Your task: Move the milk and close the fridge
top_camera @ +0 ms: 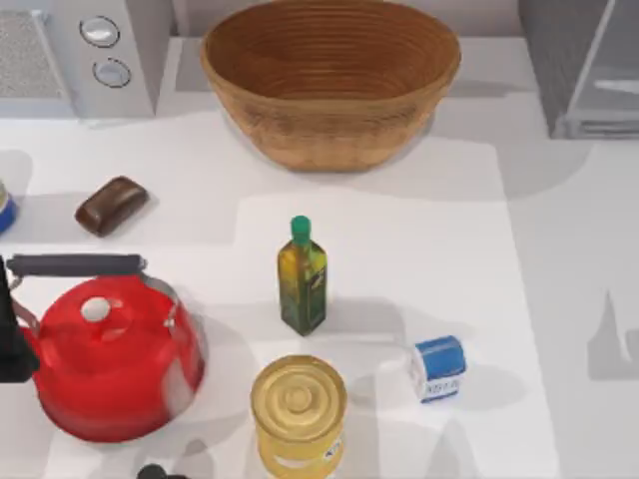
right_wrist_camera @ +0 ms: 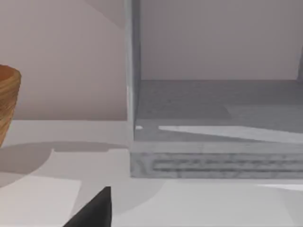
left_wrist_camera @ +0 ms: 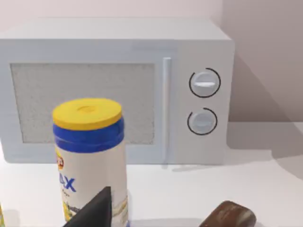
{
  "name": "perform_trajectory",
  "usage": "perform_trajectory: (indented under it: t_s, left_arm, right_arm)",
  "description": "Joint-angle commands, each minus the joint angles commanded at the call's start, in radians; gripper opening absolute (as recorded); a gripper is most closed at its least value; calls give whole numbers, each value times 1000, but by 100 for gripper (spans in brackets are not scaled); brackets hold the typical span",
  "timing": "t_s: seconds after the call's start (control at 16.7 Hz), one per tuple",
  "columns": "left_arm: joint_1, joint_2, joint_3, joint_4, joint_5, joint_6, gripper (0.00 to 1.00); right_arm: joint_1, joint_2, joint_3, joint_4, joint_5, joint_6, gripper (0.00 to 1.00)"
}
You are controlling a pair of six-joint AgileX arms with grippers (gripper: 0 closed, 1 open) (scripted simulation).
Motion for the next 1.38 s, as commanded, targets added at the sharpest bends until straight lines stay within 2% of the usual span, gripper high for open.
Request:
perform_trajectory:
  t_s: [0.18,0.36,0.84,1.02,1.2,1.38]
  left_arm:
    - [0,0,0,0,0,0,100]
    - [0,0,0,0,0,0,100]
    - [0,0,0,0,0,0,100]
    - [0,0,0,0,0,0,100]
    - [0,0,0,0,0,0,100]
    - [0,0,0,0,0,0,100]
  right_arm:
    - [14,14,0,13,14,0,100]
    - [113,108,2,103,113,3,100]
    - [650,541,16,511,655,12,100]
    - [813,674,21,639,819,15,100]
    - [908,754,24,717,913,18,100]
    - [924,768,24,730,928,18,100]
